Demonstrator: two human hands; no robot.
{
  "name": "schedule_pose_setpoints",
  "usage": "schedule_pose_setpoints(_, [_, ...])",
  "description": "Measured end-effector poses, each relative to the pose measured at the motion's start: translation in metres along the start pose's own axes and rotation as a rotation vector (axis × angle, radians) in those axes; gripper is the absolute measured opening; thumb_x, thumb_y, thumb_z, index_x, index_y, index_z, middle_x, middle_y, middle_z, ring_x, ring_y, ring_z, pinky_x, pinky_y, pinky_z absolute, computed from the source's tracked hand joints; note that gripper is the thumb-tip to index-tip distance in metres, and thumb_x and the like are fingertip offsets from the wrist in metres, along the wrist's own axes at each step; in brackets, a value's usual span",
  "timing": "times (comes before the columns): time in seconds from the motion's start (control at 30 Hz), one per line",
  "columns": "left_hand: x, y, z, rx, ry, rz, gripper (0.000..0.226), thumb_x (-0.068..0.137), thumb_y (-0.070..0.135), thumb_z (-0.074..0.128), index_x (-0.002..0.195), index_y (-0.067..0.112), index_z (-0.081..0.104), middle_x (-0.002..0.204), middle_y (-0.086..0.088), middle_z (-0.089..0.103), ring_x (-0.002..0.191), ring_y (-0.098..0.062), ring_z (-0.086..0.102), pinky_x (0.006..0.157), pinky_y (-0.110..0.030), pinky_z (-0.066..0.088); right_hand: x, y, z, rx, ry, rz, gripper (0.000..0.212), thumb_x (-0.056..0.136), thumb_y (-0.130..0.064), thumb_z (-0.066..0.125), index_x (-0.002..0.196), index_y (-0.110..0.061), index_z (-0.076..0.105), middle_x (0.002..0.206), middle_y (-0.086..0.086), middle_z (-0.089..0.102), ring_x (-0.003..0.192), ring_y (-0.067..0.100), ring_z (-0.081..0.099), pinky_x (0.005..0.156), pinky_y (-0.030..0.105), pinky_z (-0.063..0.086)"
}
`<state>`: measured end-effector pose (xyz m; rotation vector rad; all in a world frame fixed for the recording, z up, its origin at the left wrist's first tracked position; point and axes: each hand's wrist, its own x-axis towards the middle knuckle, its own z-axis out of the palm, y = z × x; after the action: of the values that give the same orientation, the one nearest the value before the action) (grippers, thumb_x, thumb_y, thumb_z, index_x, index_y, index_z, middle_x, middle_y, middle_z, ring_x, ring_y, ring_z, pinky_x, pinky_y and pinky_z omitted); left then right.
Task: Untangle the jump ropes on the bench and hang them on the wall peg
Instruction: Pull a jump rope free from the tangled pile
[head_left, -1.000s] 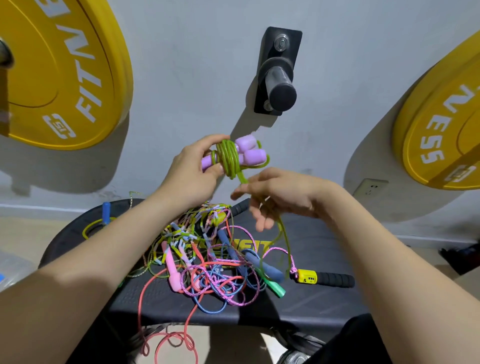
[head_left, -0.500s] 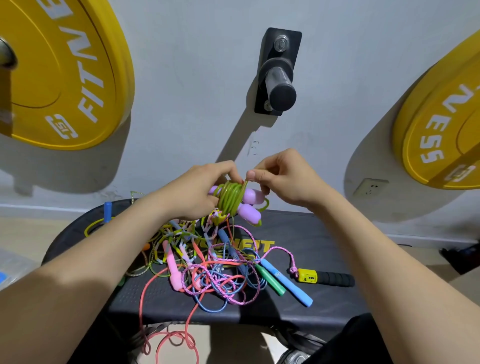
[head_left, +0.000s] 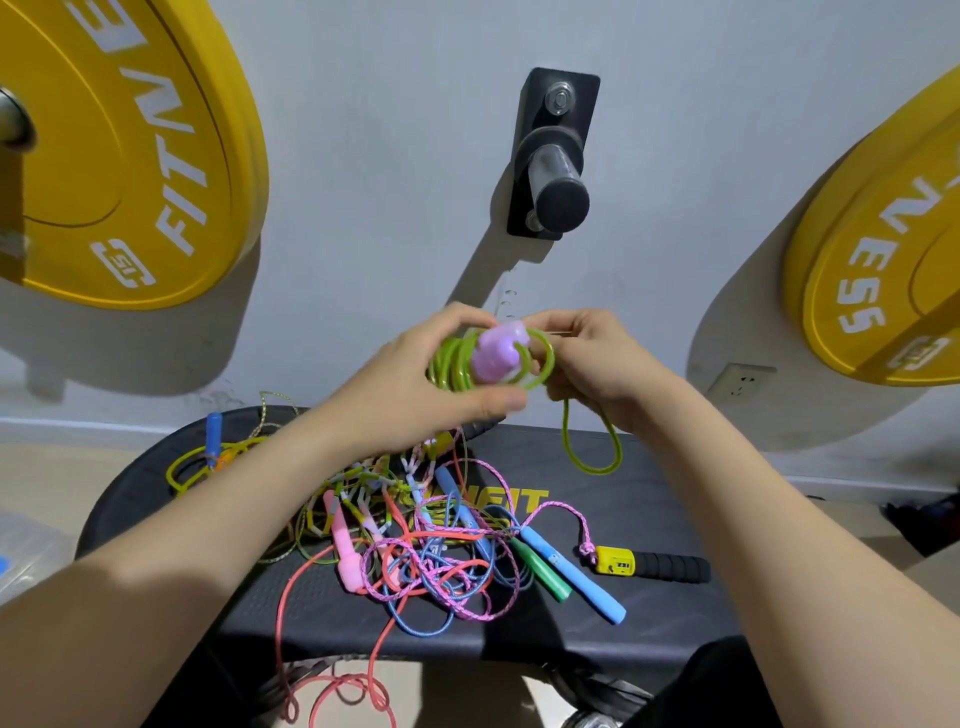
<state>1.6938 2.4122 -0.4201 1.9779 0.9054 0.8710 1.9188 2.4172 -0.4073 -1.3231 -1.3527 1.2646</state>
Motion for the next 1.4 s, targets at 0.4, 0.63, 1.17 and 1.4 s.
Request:
schedule_pose_setpoints(0.4, [0.012,-0.012,-0.002,-0.399,0.126,-0.295,0.041,0.09,0.063,0.071,0.117,0.032,0.072,0.07,-0.025,0.064,0.04,-0.031,0.057,0.036,-0.025,0.028,0.0,-0.004,-0.006,0.319,-0.398,0.148,0.059,0.083,0.001,0.032,0.111,-0.011,0.082,0.112,0.018,0.076,0.093,0.035,0.076,0.083,0.038,0.063])
schedule_pose_setpoints(0.63, [0.013,-0.012,0.0,-0.414,0.11,-0.293,0.038,0.098,0.054,0.068,0.13,0.032,0.065,0.065,-0.01,0.067,0.047,-0.032,0.059,0.038,-0.026,0.026,-0.004,0.003,-0.001,0.115,-0.237,-0.148,0.023,0.082,-0.022,0.086,0.105,-0.021,0.083,0.101,0.012,0.079,0.092,0.031,0.076,0.093,0.043,0.059])
schedule_pose_setpoints(1.17, [0.009,-0.017,0.011,-0.067,0.076,-0.145,0.042,0.092,0.061,0.069,0.125,0.036,0.064,0.088,0.02,0.072,0.068,0.002,0.062,0.064,-0.027,0.054,0.005,-0.006,0.017,-0.114,0.298,-0.348,0.063,0.094,-0.08,0.024,0.099,-0.021,0.046,0.061,-0.006,0.052,0.065,0.016,0.058,0.073,0.037,0.05])
schedule_pose_setpoints(1.4, [0.008,-0.003,0.01,-0.146,0.135,-0.146,0.059,0.092,0.067,0.061,0.135,0.025,0.059,0.075,-0.008,0.06,0.059,-0.029,0.063,0.062,-0.055,0.057,0.004,-0.006,0.018,-0.302,0.239,-0.379,0.037,0.11,-0.053,0.03,0.094,-0.024,0.045,0.068,-0.018,0.049,0.066,0.007,0.05,0.073,0.041,0.048])
